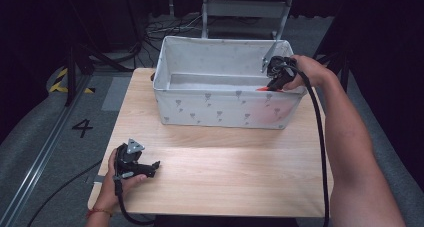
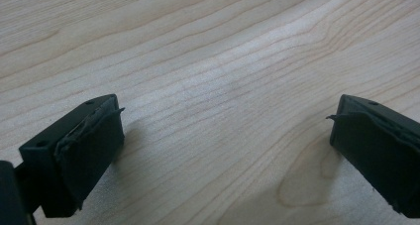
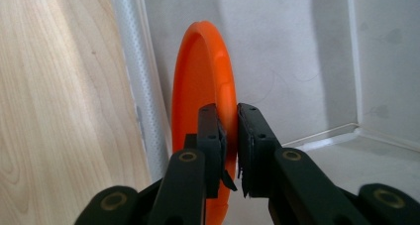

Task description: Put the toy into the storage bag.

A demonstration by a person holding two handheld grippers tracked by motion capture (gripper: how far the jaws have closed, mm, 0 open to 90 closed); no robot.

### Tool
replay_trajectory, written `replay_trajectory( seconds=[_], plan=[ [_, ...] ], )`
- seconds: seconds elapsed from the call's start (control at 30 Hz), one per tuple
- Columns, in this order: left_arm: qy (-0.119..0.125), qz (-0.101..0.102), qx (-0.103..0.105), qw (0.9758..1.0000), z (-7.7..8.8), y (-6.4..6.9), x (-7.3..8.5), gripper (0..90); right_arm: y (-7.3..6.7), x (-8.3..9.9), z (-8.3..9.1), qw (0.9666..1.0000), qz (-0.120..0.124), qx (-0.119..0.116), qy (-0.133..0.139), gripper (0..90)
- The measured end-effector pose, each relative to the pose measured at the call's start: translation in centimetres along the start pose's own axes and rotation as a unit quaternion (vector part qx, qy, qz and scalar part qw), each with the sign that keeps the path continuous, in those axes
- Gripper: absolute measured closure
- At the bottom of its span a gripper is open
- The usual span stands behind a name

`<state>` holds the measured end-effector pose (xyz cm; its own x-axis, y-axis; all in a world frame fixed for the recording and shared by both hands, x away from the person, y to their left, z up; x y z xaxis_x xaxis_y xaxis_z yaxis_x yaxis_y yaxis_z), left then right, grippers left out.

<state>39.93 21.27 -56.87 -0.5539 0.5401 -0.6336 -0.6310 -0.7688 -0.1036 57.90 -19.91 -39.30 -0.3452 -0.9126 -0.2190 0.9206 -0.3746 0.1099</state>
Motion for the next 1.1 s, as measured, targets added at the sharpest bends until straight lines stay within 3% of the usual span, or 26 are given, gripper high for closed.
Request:
replay_trajectory(
  seconds=[0.13,0.4,0.47,0.6,0.67,0.7,0.83,0.87,0.9,1.1],
  plan=[
    [0.0,0.0,0.0,1.0,0.0,0.0,0.0,0.6,-0.1,0.1,-0.2,1.0,-0.003,0.007,-0.004,80.5],
    [0.0,0.0,0.0,1.0,0.0,0.0,0.0,0.6,0.0,-0.2,0.8,0.9983,-0.021,0.016,0.051,76.0],
    [0.0,0.0,0.0,1.0,0.0,0.0,0.0,0.6,-0.2,-0.3,1.1,0.9967,-0.033,0.01,0.074,74.4],
    [0.004,0.002,-0.002,1.0,0.0,0.1,0.0,0.8,-0.3,-0.4,1.8,0.9916,-0.059,0.025,0.113,65.6],
    [0.003,0.002,-0.002,1.0,0.0,0.1,0.0,0.9,-0.3,-0.6,2.3,0.9872,-0.074,0.033,0.137,60.4],
    [0.003,0.003,-0.002,1.0,0.0,0.1,0.0,0.9,-0.4,-0.6,2.6,0.9834,-0.09,0.033,0.155,53.7],
    [0.004,0.002,-0.002,1.0,0.0,0.1,0.0,0.8,-0.4,-0.4,3.4,0.973,-0.119,0.063,0.188,38.0],
    [0.004,0.002,-0.002,1.0,0.0,0.1,0.0,0.8,-0.5,-0.4,3.7,0.9695,-0.122,0.069,0.201,33.3],
    [0.003,0.002,-0.001,1.0,0.0,0.1,0.0,0.9,-0.4,-0.3,4.0,0.9641,-0.136,0.083,0.212,28.3],
    [0.004,0.002,-0.001,1.0,0.0,0.1,0.0,0.9,-0.1,1.2,5.3,0.9452,-0.185,0.113,0.244,22.9]
  ],
)
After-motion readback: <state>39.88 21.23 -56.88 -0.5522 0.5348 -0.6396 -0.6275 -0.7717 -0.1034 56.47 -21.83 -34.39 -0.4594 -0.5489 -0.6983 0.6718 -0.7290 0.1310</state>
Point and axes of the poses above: each handheld gripper's, and its own axes: z roughly backward along the jaws, x roughly out of its underside, y roughly to its right, the point moved 9 cm from there along -z, roughly forward along the jaws, and after that the axes turned 11 degrees about -z, right-handed, at the moved point
